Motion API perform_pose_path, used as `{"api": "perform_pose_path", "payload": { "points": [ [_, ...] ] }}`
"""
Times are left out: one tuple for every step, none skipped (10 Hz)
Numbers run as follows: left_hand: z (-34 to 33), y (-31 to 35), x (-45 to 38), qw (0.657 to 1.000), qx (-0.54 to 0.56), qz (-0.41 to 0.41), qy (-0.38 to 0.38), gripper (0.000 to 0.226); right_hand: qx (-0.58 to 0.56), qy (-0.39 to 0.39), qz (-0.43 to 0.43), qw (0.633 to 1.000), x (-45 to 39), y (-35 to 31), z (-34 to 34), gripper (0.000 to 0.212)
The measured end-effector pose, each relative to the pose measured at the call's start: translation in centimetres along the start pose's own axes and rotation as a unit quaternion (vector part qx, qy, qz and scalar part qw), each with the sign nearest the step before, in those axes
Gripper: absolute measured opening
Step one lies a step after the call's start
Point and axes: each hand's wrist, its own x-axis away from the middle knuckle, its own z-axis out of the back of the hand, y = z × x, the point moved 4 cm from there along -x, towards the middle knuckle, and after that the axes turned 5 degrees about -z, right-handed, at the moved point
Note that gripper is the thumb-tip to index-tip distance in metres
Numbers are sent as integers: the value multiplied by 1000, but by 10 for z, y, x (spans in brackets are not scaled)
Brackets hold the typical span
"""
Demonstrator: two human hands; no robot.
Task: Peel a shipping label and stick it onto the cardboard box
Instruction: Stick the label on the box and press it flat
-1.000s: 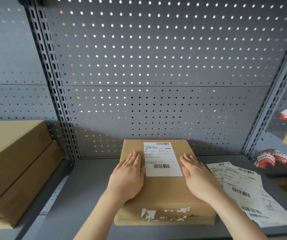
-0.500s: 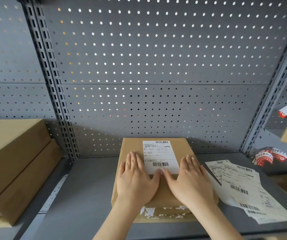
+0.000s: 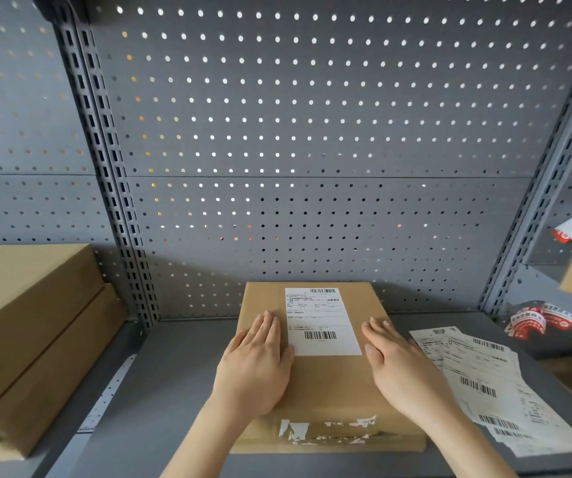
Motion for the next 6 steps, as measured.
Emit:
{"api": "perform_pose_path", "payload": {
  "points": [
    [0, -4, 0, 1000, 7, -10, -6, 55, -18, -6, 19, 1000, 1, 4, 4, 44],
    [1, -5, 1, 1000, 13, -14, -4, 53, -22, -2, 39, 999, 2, 6, 4, 44],
    [1, -5, 0, 1000, 18, -11, 2, 53, -40, 5, 46, 998, 1, 9, 3, 44],
    [-1, -4, -2, 1000, 22, -3, 6, 53, -44, -4, 55, 997, -4, 10, 2, 44],
    [-2, -3, -4, 1000, 22, 5, 13, 53, -48, -10, 57, 997, -9, 10, 4, 45],
    [-2, -2, -6, 1000, 19, 12, 13, 53, -51, -9, 65, 997, -11, 13, 3, 45]
  ]
}}
